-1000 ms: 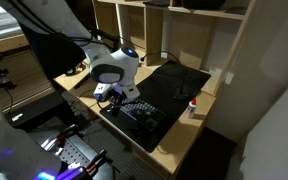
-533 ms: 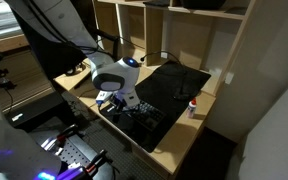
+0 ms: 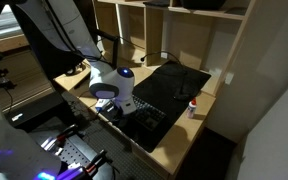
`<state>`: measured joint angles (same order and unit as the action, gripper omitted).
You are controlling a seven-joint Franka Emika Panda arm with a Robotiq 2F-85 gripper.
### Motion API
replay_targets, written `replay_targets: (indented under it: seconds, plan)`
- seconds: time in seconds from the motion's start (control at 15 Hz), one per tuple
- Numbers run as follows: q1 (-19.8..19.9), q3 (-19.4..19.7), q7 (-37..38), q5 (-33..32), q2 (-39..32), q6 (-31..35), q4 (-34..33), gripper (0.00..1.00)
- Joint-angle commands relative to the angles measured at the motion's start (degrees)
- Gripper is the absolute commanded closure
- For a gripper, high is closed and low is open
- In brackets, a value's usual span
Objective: Press the space button on the keyboard
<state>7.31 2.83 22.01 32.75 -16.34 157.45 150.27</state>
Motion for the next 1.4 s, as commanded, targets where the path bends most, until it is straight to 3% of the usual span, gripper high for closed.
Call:
replay_targets:
  seconds: [0.0, 0.2, 0.33, 0.8, 0.87, 1.0, 1.2, 1.27, 1.33]
  plan:
    - [-0.5, -0.3, -1.8, -0.1, 3.9, -1.0, 3.0, 0.00]
    - [-1.7, 1.4, -0.3, -6.2, 5.2, -4.8, 3.9, 0.00]
    - [-2.4, 1.9, 1.2, -8.1, 5.6, -3.3, 4.6, 0.00]
    - [-1.3, 0.3, -1.5, -5.0, 4.5, -1.5, 3.2, 0.00]
    - [-1.5, 4.2, 1.3, -11.5, 15.7, -7.4, 8.1, 0.00]
    - [-0.8, 5.2, 1.2, -13.6, 18.6, -9.5, 8.3, 0.00]
    - [1.5, 7.2, 2.9, -18.7, 28.3, -14.8, 9.2, 0.00]
    - [0.3, 5.9, 2.0, -16.0, 20.5, -11.4, 6.5, 0.00]
    - [1.1, 6.2, 2.1, -16.9, 23.7, -13.2, 6.9, 0.00]
